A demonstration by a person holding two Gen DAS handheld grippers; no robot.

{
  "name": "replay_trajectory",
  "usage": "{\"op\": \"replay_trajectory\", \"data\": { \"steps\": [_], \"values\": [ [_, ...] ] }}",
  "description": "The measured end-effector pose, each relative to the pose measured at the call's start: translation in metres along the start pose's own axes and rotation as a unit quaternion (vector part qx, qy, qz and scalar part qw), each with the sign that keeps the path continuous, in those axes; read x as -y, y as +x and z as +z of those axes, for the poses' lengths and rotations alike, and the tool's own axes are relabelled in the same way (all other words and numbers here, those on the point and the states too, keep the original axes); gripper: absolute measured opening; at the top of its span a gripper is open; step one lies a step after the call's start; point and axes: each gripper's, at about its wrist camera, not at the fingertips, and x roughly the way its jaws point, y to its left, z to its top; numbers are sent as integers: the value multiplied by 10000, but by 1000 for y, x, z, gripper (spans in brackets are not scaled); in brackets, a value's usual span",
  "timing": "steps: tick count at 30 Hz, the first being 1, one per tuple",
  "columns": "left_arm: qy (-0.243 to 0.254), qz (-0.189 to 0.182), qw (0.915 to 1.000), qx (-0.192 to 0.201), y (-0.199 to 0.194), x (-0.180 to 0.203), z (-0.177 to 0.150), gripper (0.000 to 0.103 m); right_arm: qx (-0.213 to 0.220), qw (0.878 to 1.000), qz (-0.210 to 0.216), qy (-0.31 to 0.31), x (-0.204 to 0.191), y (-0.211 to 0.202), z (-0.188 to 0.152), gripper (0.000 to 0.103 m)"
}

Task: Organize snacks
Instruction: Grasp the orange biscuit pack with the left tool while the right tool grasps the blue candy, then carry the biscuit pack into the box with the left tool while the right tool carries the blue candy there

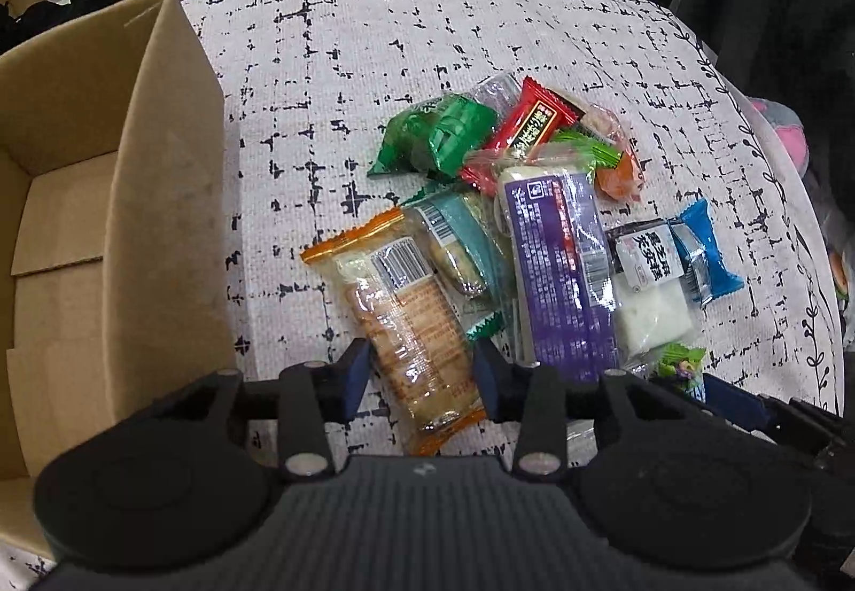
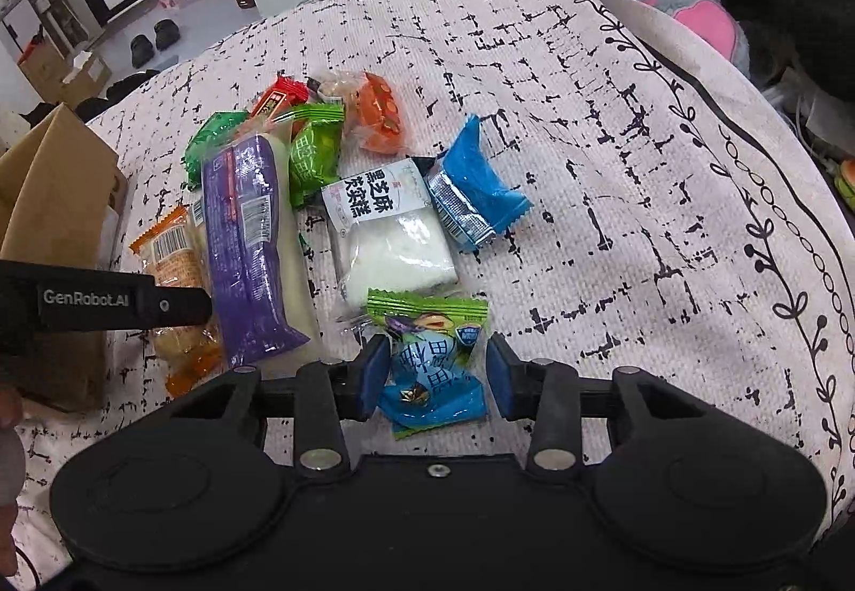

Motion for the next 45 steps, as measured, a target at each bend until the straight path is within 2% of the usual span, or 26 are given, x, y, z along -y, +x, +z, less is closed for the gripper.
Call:
{"op": "replay_trajectory", "data": {
  "steps": [2, 7, 12, 16, 22, 28, 34, 45],
  "values": [
    [-50, -65, 9999, -93, 5, 0, -1, 44, 20, 10000, 10, 38, 0, -2, -1, 34],
    [173, 58, 9998, 39, 8, 7, -6, 44, 58, 9998, 149, 113, 0, -7, -3, 30],
    [194, 12, 9998, 39, 3, 2, -10, 38, 162, 9994, 215, 236, 4, -19, -6, 29],
    [225, -161, 9996, 86, -8, 0, -14, 35, 321, 9987, 264, 302, 4, -29, -5, 29],
    [392, -456, 9975, 369, -33, 3, -16, 33, 519, 9976, 301, 344, -1, -42, 0, 29],
    [463, -555, 9950, 683, -56, 0, -14, 33, 721, 9964, 363, 273, -13, -57, 8, 29],
    [457, -572, 9910, 1124, -83, -10, -7, 33, 931, 9943, 457, 236, -24, -73, 17, 29],
    [222, -623, 9858, 1546, -116, -35, 0, 33, 1216, 9902, 674, 95, -57, -92, 32, 29]
  ]
}}
